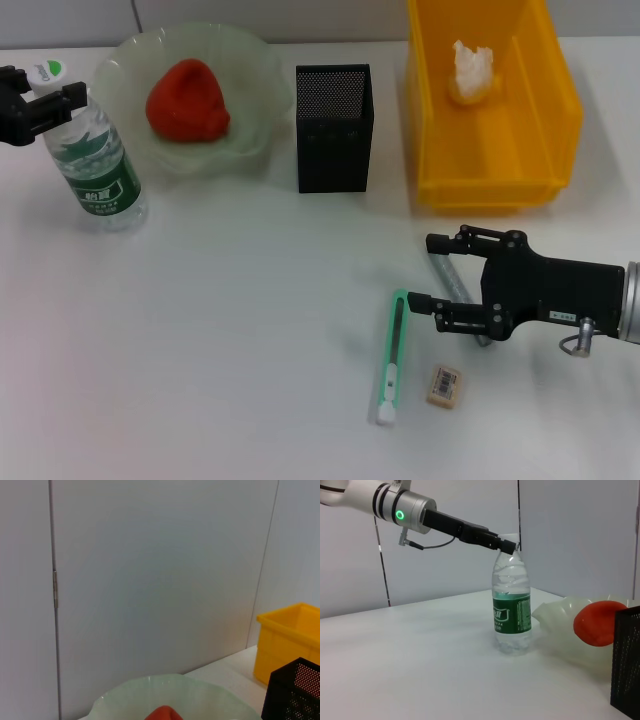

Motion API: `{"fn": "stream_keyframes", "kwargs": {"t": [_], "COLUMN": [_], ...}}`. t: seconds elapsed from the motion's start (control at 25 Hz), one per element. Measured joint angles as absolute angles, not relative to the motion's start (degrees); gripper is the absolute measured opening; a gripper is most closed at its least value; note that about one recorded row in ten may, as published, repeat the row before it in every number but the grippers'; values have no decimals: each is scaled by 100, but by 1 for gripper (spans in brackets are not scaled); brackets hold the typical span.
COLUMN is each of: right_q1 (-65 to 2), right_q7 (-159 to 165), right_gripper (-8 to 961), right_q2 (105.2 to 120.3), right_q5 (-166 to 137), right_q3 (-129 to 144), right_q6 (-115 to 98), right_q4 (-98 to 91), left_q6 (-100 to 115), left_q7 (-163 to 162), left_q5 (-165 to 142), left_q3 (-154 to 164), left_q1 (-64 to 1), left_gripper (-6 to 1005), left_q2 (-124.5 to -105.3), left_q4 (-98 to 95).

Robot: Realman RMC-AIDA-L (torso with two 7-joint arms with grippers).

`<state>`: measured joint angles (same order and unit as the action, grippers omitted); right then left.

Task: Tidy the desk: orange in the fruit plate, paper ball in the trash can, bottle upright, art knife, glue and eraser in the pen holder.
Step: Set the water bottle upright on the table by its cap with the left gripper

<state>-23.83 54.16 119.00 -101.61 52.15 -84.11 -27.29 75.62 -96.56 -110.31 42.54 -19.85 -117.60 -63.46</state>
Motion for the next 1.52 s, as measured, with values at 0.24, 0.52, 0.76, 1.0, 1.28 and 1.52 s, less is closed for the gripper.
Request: {"fn": "stream_keyframes", "kwargs": {"t": [0.24, 0.52, 0.76, 1.0, 1.28, 1.52], "right_q1": [-2389, -2415, -2417, -2417, -2416, -2425], "right_q7": [5412, 5435, 5425, 5430, 5429, 5422], "right_gripper": [752, 752, 752, 753, 753, 752], "right_q2": [11900, 11900, 11900, 11900, 11900, 11898], "right_q5": [-10161, -10160, -10145, -10137, -10139, -10150], "right_q3": [5201, 5191, 5201, 5215, 5186, 5179], "right_q6": [-8411, -8411, -8411, -8411, -8411, -8411], "right_q4": [-2727, -2724, -2724, -2724, -2724, -2725], "left_q6": [7579, 7575, 7584, 7566, 7544, 7540], "left_q7": [-9655, -9672, -9668, -9660, -9659, -9659], "left_q5": [-11031, -11031, -11031, -11041, -11176, -11181], "left_q3": [4280, 4324, 4325, 4331, 4333, 4333], "left_q1": [-2006, -2011, -2019, -2022, -2059, -2066], "left_gripper": [445, 445, 445, 445, 445, 445], "left_q2": [-11757, -11736, -11738, -11751, -11783, -11794], "left_q4": [-6346, -6346, -6346, -6346, -6335, -6328]}}
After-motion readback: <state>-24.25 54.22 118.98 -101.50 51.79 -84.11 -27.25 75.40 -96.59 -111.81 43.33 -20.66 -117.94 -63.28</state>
